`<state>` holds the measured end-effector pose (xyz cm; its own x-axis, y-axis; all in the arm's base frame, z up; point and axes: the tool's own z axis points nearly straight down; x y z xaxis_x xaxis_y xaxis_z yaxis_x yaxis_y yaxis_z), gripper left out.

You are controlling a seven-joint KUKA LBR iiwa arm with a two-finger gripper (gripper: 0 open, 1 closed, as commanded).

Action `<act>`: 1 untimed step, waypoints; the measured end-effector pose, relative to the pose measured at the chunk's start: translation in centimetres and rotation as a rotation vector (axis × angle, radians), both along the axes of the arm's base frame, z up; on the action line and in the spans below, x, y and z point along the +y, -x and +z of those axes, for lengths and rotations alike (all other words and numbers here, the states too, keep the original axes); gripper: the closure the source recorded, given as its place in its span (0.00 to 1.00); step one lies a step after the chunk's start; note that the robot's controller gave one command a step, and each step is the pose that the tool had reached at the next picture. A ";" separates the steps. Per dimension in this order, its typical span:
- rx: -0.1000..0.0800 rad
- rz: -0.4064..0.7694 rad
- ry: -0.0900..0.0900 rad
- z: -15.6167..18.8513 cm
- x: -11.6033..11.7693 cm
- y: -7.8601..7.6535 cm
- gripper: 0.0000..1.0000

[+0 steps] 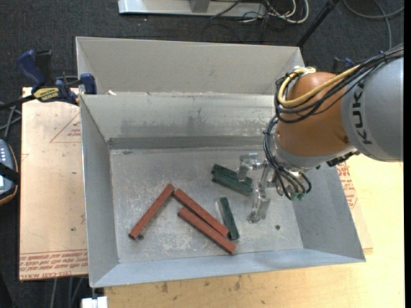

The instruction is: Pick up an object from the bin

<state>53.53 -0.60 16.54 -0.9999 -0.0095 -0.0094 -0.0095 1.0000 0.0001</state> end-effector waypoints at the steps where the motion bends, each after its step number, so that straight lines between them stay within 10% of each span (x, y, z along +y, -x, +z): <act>1: 0.004 0.049 0.000 -6.2 -0.1 -0.4 0.00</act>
Offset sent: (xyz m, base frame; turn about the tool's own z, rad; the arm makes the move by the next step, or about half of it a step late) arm 0.0841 -0.0212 -0.0943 -0.0398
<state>53.93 -0.70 10.35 -0.9982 -0.0589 -0.0056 -0.0589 0.9983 0.0005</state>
